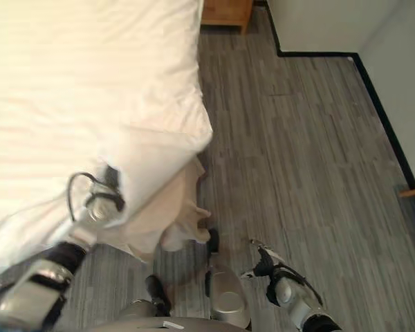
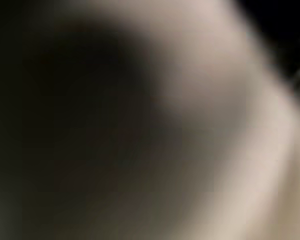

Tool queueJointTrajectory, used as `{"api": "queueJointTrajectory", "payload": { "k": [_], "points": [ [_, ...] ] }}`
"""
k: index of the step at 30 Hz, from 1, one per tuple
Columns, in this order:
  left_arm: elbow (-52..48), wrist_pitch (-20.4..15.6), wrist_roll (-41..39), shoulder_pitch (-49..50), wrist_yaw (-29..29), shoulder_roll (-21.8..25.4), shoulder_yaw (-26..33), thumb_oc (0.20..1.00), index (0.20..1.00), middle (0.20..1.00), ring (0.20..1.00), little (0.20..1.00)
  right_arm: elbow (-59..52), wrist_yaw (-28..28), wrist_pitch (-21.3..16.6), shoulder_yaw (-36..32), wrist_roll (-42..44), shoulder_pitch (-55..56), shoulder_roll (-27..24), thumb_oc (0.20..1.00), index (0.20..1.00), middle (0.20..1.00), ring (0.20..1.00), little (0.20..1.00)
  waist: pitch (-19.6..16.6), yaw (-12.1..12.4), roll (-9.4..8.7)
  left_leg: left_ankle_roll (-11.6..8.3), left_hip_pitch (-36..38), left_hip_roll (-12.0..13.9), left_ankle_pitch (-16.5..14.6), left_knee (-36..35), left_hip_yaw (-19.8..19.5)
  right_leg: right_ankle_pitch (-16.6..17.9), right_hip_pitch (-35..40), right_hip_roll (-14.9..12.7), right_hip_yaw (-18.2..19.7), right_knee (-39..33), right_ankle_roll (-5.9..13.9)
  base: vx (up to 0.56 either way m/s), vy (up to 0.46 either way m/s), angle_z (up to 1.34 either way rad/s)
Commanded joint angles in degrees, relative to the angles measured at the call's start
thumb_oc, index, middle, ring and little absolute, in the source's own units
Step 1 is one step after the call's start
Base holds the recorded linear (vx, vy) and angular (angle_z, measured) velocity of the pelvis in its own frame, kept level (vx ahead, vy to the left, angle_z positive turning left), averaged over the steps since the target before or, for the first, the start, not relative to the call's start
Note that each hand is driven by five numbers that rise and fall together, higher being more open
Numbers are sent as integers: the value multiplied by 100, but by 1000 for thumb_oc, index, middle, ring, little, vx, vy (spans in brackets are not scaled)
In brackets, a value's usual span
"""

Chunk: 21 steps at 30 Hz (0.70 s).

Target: Making the bed.

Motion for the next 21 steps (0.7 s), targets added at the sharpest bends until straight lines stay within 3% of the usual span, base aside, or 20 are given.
{"api": "queueJointTrajectory", "payload": {
  "k": [1,2,3,5,7,8,10,13,16,17,18,19,20,21],
  "points": [
    [-64,-442,-712,-160,-758,-182,-521,200,200,200,200,200,-185,-101,124,259,26,-255,-44,1000,1000,1000,1000,1000,100,-182,204,123,-399,549,345,41,-187,-1253,-91,-229,539,1449,637,-171,79,12],
    [-65,-442,-712,-159,-758,-182,-521,200,200,200,200,200,-185,-102,124,259,26,-255,-44,1000,1000,1000,1000,1000,97,-180,204,123,-400,548,345,41,-185,-1253,-94,-228,541,1451,637,-227,68,-22],
    [-368,-437,-1022,244,-1052,-134,-632,200,200,200,200,200,-149,-34,123,333,33,-244,50,1000,1000,1000,1000,1000,140,-140,265,210,-310,674,410,41,-169,-1576,37,-62,583,2379,603,-228,41,-32],
    [-658,-355,-1194,796,-1431,22,-737,200,200,200,200,200,-90,41,104,376,33,-161,141,1000,1000,1000,1000,1000,-2,35,286,278,-320,765,522,59,-179,-1842,315,139,676,3494,574,-296,-15,-37],
    [-783,-316,-1228,1029,-1519,99,-717,200,200,200,200,200,-184,80,98,404,10,-102,146,1000,1000,1000,1000,1000,-114,158,260,272,-405,822,603,56,-170,-1837,486,201,663,3477,523,-155,-118,-12],
    [-846,-319,-1278,1107,-1576,92,-729,200,200,200,200,200,-150,78,106,401,31,-107,195,1000,1000,1000,1000,1000,-208,249,160,264,-451,776,602,83,-167,-2046,786,115,549,3084,416,-156,-201,1],
    [-803,-246,-1276,1308,-1720,98,-755,200,200,200,200,200,59,112,120,531,34,-159,295,1000,1000,1000,1000,1000,-419,470,89,187,-668,863,833,156,-117,-2581,1492,274,402,2142,168,-168,-234,-7],
    [-783,-168,-1324,1515,-1777,-40,-792,200,200,200,200,200,323,125,154,736,7,-377,351,1000,1000,1000,1000,1000,-478,633,175,16,-775,1168,1119,457,57,-2530,1901,572,388,1147,-80,-225,-232,-37],
    [-891,-113,-1424,1607,-1898,-129,-895,200,200,200,200,200,485,127,191,830,-91,-461,349,1000,1000,1000,1000,1000,-397,642,241,-38,-829,1250,1068,799,38,-2459,2093,598,362,936,-171,-255,-138,-39],
    [-927,-98,-1494,1594,-1986,-249,-1067,200,200,200,200,200,715,115,265,863,-130,-505,304,1000,1000,1000,1000,1000,-241,636,187,-93,-918,1174,812,1463,-105,-2371,2183,480,301,903,-252,-216,-71,-5],
    [-926,-99,-1495,1586,-1986,-249,-1066,200,200,200,200,200,720,112,262,861,-131,-513,306,1000,1000,1000,1000,1000,-240,638,203,-88,-946,1199,818,1485,-111,-2344,2171,501,302,890,-258,-281,-96,-1],
    [-911,-89,-1516,1567,-2020,-302,-1137,200,200,200,200,200,852,98,290,851,-143,-494,317,1000,1000,1000,1000,1000,-237,611,171,-36,-951,1117,616,1813,-166,-2281,2176,442,241,871,-281,-275,-77,17],
    [-996,-88,-1612,1443,-2127,-399,-1404,200,200,200,200,200,1152,84,361,801,-111,-448,356,1000,1000,1000,1000,1000,-283,512,85,71,-789,924,85,2467,-216,-2111,2131,299,127,829,-314,-273,-75,13],
    [-993,-89,-1614,1436,-2127,-398,-1406,200,200,200,200,200,1161,79,356,798,-112,-454,361,1000,1000,1000,1000,1000,-299,512,91,81,-820,930,105,2461,-217,-2082,2106,307,125,815,-316,-331,-87,21]
  ]
}}
